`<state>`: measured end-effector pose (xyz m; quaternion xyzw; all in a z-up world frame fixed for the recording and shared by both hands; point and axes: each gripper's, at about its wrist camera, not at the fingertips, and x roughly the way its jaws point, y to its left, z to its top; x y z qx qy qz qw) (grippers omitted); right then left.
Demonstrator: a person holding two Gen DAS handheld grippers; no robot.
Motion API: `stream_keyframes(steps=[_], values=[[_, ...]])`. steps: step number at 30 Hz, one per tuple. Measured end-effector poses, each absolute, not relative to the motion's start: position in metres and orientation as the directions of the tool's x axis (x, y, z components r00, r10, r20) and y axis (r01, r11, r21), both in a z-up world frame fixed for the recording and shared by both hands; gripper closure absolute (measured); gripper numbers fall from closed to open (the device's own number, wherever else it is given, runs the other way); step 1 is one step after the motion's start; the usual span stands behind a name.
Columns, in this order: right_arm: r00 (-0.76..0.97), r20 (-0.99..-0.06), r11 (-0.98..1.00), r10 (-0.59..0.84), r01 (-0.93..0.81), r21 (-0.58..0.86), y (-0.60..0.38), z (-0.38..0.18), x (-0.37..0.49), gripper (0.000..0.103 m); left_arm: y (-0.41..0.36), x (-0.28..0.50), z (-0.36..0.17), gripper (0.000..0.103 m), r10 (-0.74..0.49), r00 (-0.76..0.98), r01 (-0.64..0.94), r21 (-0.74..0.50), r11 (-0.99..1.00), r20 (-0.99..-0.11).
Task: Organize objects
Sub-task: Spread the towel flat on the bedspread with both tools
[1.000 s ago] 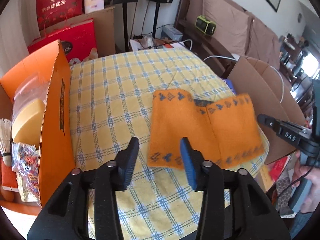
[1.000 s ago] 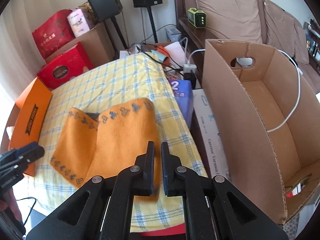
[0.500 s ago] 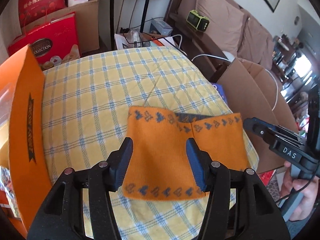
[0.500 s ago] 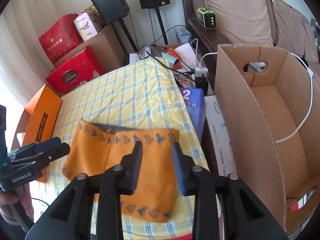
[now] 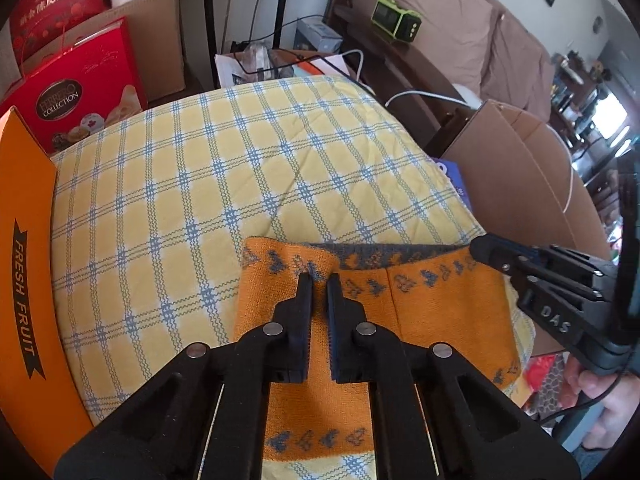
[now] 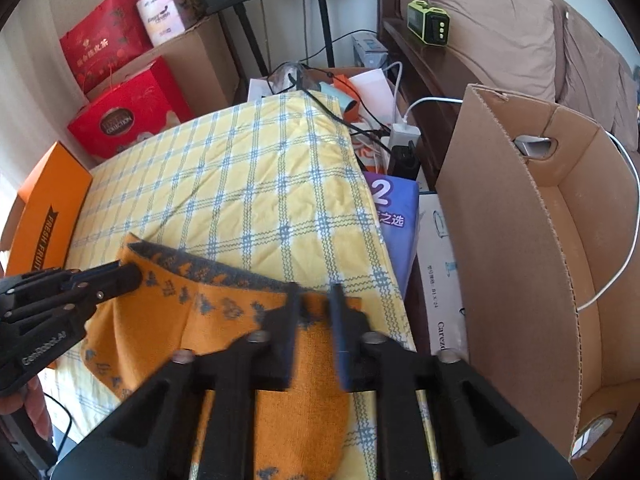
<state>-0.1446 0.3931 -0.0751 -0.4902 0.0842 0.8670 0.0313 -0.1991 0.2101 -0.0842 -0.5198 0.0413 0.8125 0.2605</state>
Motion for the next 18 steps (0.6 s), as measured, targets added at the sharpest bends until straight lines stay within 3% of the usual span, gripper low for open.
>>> stream_keyframes(steps=[8,13,15,17,18], values=[[-0.581,-0.814,-0.98,-0.014,-0.154,0.127,0.397,-0.064,-0.137,0.097,0.202,-0.201,-0.053,0.097,0.467,-0.373,-0.452,-0.282,-0.846,-0.802],[-0.579,-0.816,-0.978,-0.008,-0.166,0.127,0.4,-0.059,-0.142,0.097,0.214,-0.217,-0.068,0.095,0.385,-0.316,-0.434,-0.228,-0.871,-0.867],[-0.556,-0.831,-0.979,-0.007,-0.164,0.118,0.399,-0.063,-0.146,0.087,0.213,-0.217,-0.074,0.087,0.37,-0.32,-0.428,-0.215,-0.878,-0.872],[-0.529,-0.849,-0.978,0.003,-0.176,0.107,0.4,-0.07,-0.147,0.081,0.206,-0.216,-0.075,0.064,0.375,-0.338,-0.42,-0.218,-0.881,-0.863],[-0.528,-0.849,-0.977,0.008,-0.183,0.105,0.401,-0.071,-0.145,0.08,0.2,-0.214,-0.073,0.059,0.368,-0.36,-0.409,-0.209,-0.888,-0.857]])
